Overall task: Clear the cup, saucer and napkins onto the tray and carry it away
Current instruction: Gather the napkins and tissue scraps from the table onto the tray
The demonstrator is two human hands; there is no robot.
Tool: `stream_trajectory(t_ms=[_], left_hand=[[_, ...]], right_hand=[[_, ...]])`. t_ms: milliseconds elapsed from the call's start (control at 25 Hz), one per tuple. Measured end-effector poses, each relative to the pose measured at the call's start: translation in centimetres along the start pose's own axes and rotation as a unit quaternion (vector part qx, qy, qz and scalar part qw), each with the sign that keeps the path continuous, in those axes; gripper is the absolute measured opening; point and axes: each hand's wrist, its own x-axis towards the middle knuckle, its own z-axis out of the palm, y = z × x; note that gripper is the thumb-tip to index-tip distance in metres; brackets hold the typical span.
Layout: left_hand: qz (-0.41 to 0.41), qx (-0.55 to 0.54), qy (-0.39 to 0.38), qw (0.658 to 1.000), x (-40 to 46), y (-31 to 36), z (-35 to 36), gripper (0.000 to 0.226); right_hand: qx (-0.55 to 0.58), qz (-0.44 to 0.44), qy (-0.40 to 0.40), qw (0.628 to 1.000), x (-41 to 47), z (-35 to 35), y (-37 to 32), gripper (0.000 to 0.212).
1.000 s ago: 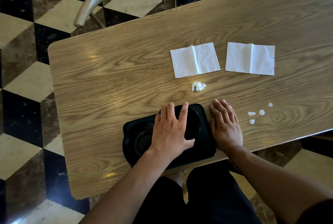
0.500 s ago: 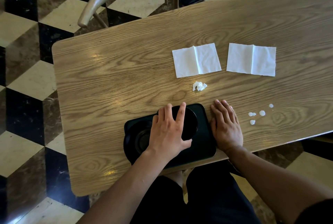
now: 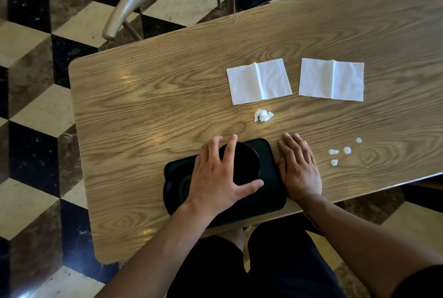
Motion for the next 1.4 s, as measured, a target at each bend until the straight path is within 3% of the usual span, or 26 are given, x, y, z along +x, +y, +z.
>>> stream_trajectory(t_ms=[160, 240, 360, 480, 1000, 1080, 1240, 1400], left_hand=[[-0.019, -0.07, 0.118, 0.99, 2.7, -3.3, -1.4, 0.078], [-0.041, -0.053, 0.122, 0.99, 6.2, -6.7, -1.3, 0.068], [-0.044, 0.008, 0.065, 0.997, 11.7, -10.8, -0.4, 0.071], [0.002, 0.067, 0.035, 0.997, 15.2, -12.2, 1.6, 0.074], [0.043, 0.047, 0.162, 0.985, 16.4, -13.7, 4.8, 0.066], [0.046, 0.051, 0.176, 0.982, 16.5, -13.7, 4.8, 0.066], [0.049, 0.042, 0.191, 0.98, 16.4, -13.9, 5.0, 0.065], [0.055, 0.025, 0.207, 0.976, 16.6, -14.1, 5.1, 0.065]], right_hand=[[0.002, 0.005, 0.0, 1.0, 0.1, -0.3, -0.3, 0.045], [0.002, 0.003, 0.002, 1.0, 0.1, -0.3, -0.4, 0.045], [0.003, -0.001, 0.003, 1.0, 0.1, -0.2, -0.2, 0.045], [-0.002, -0.002, 0.011, 1.0, 0.0, 0.0, -0.1, 0.044], [0.012, -0.007, -0.019, 1.0, 0.3, -0.7, -0.3, 0.044], [0.031, 0.021, -0.022, 0.999, 1.6, -1.7, -1.0, 0.039], [0.11, 0.108, 0.047, 0.987, 10.3, -3.8, -4.1, 0.025], [0.068, 0.195, -0.073, 0.976, 19.9, -2.8, -5.3, 0.034]])
